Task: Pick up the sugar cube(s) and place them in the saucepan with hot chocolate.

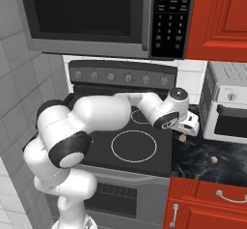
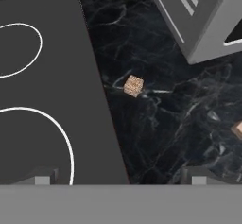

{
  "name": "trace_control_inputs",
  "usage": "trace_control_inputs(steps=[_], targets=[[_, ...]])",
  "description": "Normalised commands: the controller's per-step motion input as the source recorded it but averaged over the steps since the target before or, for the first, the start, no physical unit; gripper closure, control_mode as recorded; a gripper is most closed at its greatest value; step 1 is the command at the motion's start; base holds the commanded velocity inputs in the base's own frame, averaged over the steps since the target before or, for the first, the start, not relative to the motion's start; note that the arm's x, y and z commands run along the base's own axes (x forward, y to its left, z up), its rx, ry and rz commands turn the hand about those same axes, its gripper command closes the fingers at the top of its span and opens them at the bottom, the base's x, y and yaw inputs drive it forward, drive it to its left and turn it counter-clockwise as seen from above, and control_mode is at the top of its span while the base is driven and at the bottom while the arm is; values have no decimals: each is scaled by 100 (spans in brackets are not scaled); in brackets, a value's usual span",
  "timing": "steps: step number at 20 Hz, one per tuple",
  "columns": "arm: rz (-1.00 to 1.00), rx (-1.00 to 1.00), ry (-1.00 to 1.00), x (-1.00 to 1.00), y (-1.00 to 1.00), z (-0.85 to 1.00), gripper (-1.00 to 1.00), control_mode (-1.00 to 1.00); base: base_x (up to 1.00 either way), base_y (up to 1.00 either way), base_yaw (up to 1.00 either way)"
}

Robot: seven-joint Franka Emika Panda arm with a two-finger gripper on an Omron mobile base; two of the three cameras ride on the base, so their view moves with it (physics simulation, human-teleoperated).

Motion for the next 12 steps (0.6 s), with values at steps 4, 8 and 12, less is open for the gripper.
trace_control_inputs(steps=[4,8,12], targets=[[0,-1,3,0,0,-12,-100,-100,0,0,0],[0,0,5,0,0,-21,-100,-100,0,0,0],[0,0,6,1,0,-35,-100,-100,0,0,0]])
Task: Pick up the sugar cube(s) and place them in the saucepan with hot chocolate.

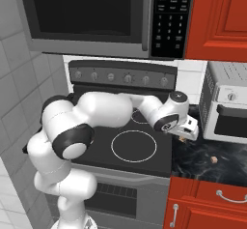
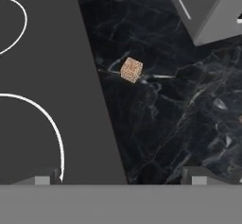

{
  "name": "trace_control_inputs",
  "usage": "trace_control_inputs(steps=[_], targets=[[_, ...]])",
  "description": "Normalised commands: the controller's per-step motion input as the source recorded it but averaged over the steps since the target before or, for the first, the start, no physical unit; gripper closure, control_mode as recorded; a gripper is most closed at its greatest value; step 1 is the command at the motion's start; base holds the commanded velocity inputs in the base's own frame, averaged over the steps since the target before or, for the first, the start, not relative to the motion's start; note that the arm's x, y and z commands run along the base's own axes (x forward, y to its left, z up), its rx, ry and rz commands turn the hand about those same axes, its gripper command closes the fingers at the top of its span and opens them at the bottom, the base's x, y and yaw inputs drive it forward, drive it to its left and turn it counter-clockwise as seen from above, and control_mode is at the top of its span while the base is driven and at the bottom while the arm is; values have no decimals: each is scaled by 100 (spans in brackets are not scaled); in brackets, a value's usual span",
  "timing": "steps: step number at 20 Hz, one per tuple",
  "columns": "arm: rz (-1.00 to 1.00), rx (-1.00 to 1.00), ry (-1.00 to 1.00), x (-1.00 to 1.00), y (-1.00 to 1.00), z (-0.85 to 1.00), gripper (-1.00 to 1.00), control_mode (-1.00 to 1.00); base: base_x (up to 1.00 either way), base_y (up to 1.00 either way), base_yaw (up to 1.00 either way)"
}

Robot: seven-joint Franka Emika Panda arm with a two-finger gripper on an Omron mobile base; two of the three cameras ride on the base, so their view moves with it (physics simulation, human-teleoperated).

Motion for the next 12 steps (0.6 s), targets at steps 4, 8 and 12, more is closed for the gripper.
trace_control_inputs(steps=[4,8,12], targets=[[0,0,5,11,0,-25,-100,-100,0,0,0],[0,0,4,38,0,-15,-100,-100,0,0,0],[0,0,3,30,0,-2,-100,-100,0,0,0]])
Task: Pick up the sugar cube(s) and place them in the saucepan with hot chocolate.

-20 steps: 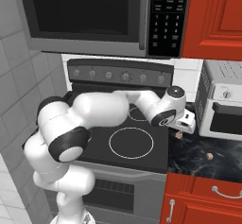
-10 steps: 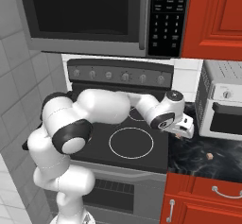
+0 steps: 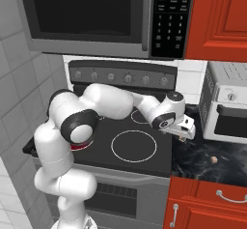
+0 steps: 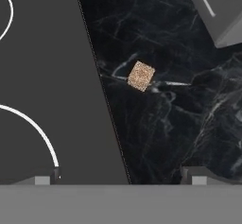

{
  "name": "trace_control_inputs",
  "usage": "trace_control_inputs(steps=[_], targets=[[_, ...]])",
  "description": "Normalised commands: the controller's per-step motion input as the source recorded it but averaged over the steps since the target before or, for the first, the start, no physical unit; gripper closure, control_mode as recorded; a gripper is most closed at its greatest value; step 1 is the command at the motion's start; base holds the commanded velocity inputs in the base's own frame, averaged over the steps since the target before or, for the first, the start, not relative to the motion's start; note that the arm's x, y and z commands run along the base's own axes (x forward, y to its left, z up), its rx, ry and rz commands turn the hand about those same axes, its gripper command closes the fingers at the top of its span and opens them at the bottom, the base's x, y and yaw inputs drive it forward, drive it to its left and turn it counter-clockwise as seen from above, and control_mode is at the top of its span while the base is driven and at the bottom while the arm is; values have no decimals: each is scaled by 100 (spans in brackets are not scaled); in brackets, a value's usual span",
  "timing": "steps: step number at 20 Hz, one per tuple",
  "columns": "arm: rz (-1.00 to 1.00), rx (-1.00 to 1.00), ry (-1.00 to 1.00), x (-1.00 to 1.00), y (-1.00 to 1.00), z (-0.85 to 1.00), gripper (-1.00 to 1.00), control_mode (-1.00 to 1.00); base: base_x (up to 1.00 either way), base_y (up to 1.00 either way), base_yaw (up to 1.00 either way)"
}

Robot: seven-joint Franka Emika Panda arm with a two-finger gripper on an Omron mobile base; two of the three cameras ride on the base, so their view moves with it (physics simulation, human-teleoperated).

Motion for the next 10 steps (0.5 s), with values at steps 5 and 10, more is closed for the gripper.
trace_control_inputs(steps=[5,10], targets=[[0,0,4,10,-4,0,-100,-100,0,0,0],[0,0,3,1,-15,0,-100,-100,0,0,0]])
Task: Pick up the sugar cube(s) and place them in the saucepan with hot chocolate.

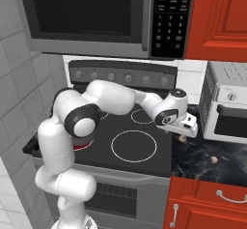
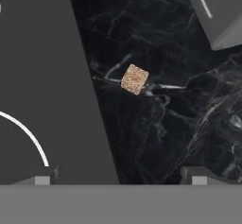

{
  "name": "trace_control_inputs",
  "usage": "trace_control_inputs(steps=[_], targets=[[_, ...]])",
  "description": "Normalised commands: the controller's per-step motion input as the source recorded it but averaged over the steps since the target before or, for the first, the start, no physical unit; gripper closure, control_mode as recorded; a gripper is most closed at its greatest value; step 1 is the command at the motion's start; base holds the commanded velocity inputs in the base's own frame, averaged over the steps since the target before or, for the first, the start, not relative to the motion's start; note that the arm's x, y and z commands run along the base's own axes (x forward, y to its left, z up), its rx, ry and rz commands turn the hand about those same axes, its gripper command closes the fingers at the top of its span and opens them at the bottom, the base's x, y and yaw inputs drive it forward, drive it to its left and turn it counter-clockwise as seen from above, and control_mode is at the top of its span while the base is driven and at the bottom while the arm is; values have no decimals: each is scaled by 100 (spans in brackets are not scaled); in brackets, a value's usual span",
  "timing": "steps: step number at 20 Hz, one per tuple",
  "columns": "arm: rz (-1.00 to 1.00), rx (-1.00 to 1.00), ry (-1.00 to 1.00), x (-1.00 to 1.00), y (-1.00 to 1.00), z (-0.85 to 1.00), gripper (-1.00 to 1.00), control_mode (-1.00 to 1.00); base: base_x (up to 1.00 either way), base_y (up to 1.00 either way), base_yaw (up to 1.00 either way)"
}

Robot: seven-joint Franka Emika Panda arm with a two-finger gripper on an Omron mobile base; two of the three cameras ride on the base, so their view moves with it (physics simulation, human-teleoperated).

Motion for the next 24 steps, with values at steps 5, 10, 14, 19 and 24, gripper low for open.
trace_control_inputs(steps=[5,10,14,19,24], targets=[[0,0,2,17,-6,-3,-100,-100,0,0,0],[0,0,5,20,0,-19,-100,-100,0,0,0],[0,0,6,25,-3,-24,-100,-100,0,0,0],[0,0,4,6,-11,-11,-100,-100,0,0,0],[0,0,2,1,-14,0,-100,-100,0,0,0]])
